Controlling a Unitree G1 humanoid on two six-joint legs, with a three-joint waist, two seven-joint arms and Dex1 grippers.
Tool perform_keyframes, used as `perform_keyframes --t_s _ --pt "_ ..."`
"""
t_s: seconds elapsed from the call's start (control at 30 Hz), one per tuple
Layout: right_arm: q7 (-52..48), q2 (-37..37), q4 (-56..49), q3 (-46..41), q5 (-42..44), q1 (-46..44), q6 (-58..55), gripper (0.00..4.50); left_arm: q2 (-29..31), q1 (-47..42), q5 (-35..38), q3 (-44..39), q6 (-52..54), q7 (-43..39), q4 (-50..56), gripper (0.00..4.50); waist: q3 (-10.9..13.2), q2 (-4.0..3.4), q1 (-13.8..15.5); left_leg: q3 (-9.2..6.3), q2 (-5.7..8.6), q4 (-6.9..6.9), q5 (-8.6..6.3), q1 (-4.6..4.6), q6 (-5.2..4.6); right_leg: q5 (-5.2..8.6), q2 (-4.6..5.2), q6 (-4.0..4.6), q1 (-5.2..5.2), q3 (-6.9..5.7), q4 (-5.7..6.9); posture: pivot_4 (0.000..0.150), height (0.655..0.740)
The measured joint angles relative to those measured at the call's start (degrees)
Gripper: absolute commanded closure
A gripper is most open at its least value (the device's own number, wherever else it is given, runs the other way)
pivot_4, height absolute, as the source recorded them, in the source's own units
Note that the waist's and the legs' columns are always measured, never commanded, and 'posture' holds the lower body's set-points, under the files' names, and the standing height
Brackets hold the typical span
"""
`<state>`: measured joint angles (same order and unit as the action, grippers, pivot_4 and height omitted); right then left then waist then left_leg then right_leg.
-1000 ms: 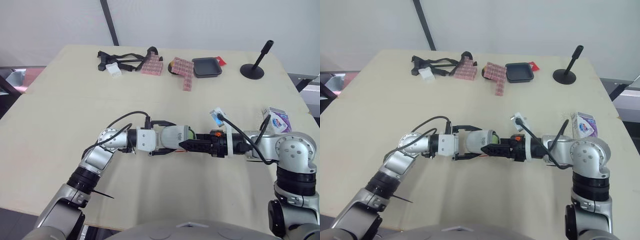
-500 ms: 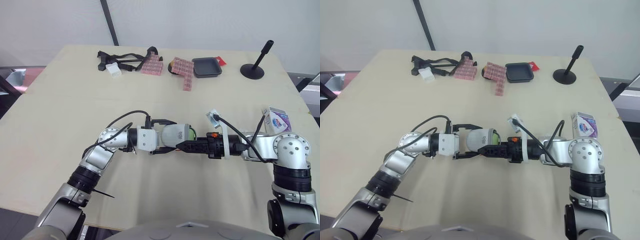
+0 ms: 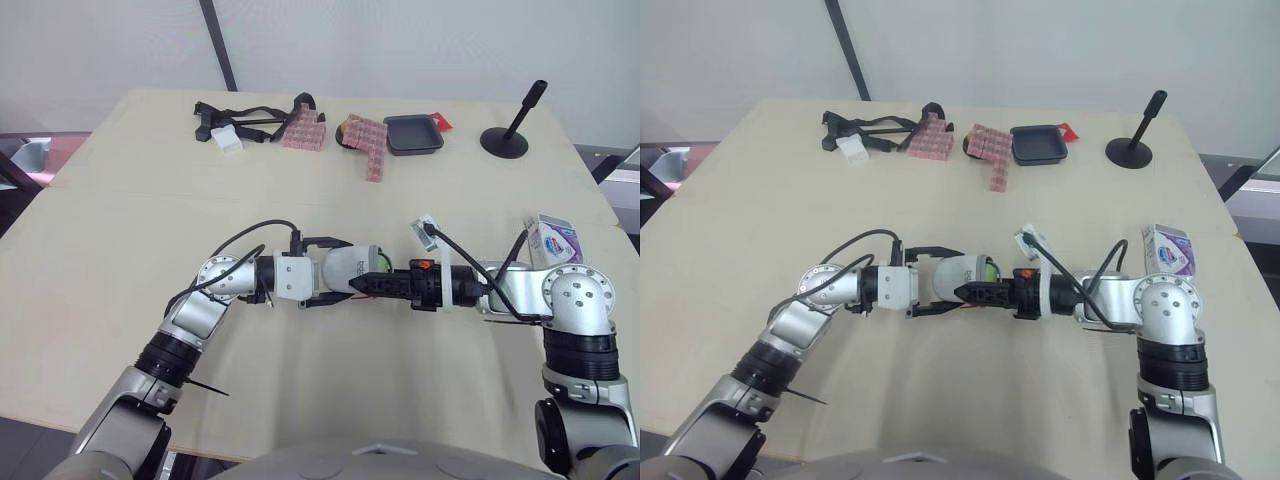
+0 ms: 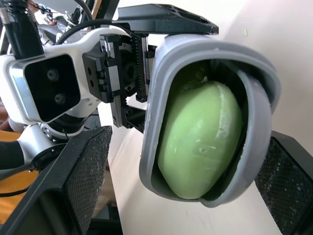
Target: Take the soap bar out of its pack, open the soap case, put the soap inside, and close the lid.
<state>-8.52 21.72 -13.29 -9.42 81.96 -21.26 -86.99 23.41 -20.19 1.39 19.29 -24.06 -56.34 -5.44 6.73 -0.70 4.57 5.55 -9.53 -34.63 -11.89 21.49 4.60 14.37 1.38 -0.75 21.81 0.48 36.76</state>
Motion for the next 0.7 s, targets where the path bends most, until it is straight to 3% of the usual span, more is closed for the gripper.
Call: perform_keyframes --t_s 0.33,0.43,0.57,0.6,0.7 --pt "0.5 1.0 1.2 2.4 0.5 0.0 2.9 0.03 -0.1 0.0 0.0 0.0 0.9 0.1 0.0 1.04 0.0 0.00 0.0 -0.01 0.00 0.03 -0.01 0.02 0.01 0.00 0.00 0.00 0.00 -0.01 -0.04 0.150 0.7400" --pt "0.6 1.0 1.6 2.5 0.5 0.0 3.4 0.79 -0.2 0.0 0.0 0.0 0.9 0.1 0.0 1.04 0.0 0.00 0.0 -0.01 0.00 0.03 -0.01 0.03 0.01 0.00 0.00 0.00 0.00 -0.02 -0.06 0.150 0.7400" --pt "0.7 1.0 2.5 3.1 0.8 -0.1 3.9 2.16 -0.4 0.0 -0.1 0.1 0.9 0.3 0.0 1.04 0.0 0.00 0.0 -0.01 0.00 0.04 -0.01 0.04 0.01 0.00 -0.01 0.00 0.00 -0.02 -0.07 0.150 0.7400" --pt "0.6 1.0 3.1 3.1 1.2 0.0 4.4 2.37 -0.4 0.0 -0.1 0.1 0.8 0.7 0.0 1.04 0.0 0.00 0.0 -0.01 0.00 0.04 -0.01 0.05 0.01 0.00 0.00 0.00 0.00 -0.02 -0.07 0.150 0.7400" --pt "0.7 1.1 3.5 3.3 1.8 0.0 4.7 2.37 -0.4 0.0 -0.2 0.1 0.8 1.1 0.0 1.04 0.0 0.00 0.0 -0.01 0.00 0.04 -0.01 0.05 0.02 0.00 -0.01 0.00 0.00 -0.03 -0.08 0.150 0.7400"
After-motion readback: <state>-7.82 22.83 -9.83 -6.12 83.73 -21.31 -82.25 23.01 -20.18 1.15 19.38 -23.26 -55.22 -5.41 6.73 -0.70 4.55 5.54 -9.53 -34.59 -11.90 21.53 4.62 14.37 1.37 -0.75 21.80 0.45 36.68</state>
